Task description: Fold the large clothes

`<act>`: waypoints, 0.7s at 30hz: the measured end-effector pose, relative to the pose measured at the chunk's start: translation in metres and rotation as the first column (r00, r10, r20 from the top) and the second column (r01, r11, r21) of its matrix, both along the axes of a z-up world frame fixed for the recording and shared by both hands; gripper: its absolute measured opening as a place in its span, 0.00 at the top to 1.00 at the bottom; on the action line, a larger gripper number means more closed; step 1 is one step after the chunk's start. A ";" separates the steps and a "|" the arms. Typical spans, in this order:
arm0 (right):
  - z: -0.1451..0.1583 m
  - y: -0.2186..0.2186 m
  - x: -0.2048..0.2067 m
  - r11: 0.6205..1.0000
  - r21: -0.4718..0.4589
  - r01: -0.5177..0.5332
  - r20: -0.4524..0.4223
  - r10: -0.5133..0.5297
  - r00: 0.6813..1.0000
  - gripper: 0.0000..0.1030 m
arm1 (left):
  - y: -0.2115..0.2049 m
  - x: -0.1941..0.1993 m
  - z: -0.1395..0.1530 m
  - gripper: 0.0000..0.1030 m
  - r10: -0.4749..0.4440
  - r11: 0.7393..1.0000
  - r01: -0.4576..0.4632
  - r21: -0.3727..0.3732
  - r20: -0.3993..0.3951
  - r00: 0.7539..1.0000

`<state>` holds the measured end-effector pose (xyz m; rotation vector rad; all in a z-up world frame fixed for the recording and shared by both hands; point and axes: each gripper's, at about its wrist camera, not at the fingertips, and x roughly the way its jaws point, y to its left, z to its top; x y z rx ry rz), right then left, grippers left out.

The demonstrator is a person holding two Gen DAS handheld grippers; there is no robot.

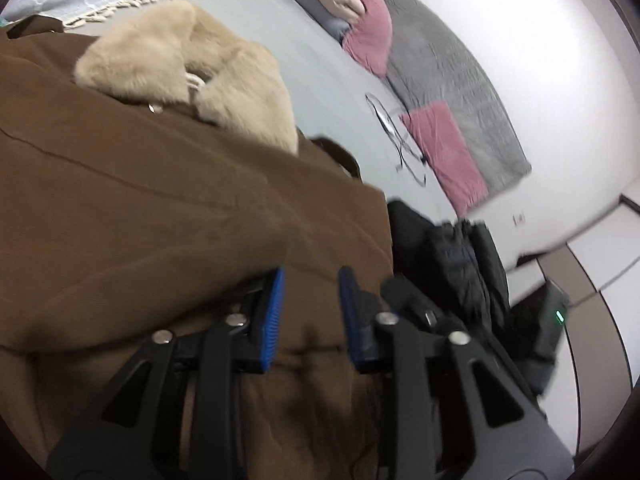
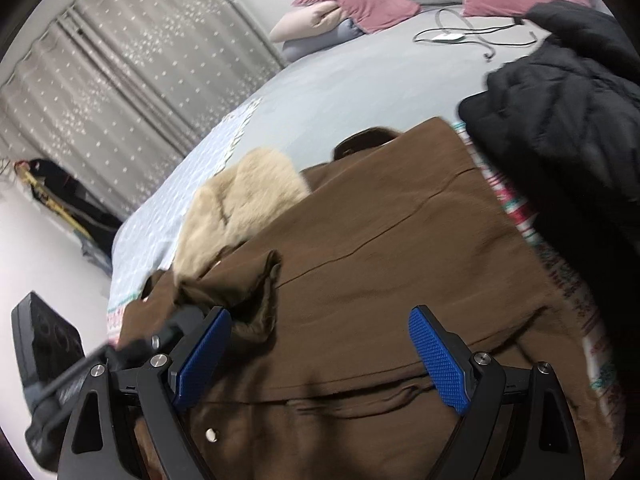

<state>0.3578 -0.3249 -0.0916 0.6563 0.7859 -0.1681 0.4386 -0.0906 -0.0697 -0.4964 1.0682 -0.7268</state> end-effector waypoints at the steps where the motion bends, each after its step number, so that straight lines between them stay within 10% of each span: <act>1: -0.002 -0.003 0.000 1.000 0.005 0.007 -0.004 -0.007 1.000 0.11 | 0.006 -0.002 0.005 0.53 -0.006 1.000 0.005 0.025 0.007 1.000; 14: -0.046 0.054 0.045 0.935 0.246 -0.255 0.023 0.257 0.966 0.12 | 0.198 0.007 -0.003 0.39 0.302 0.907 -0.310 0.284 0.073 0.950; 17: -0.045 0.063 0.050 0.948 0.163 -0.272 0.003 0.276 0.961 0.49 | 0.212 0.007 -0.026 0.39 0.333 0.906 -0.334 0.260 0.051 0.942; 18: -0.046 0.065 0.052 0.947 0.151 -0.283 -0.010 0.288 0.958 0.83 | 0.208 0.007 -0.029 0.39 0.330 0.906 -0.331 0.265 0.048 0.943; 21: -0.038 0.072 0.053 0.955 0.088 -0.283 0.015 0.283 0.959 0.92 | 0.194 0.005 -0.019 0.39 0.285 0.897 -0.310 0.316 0.123 0.951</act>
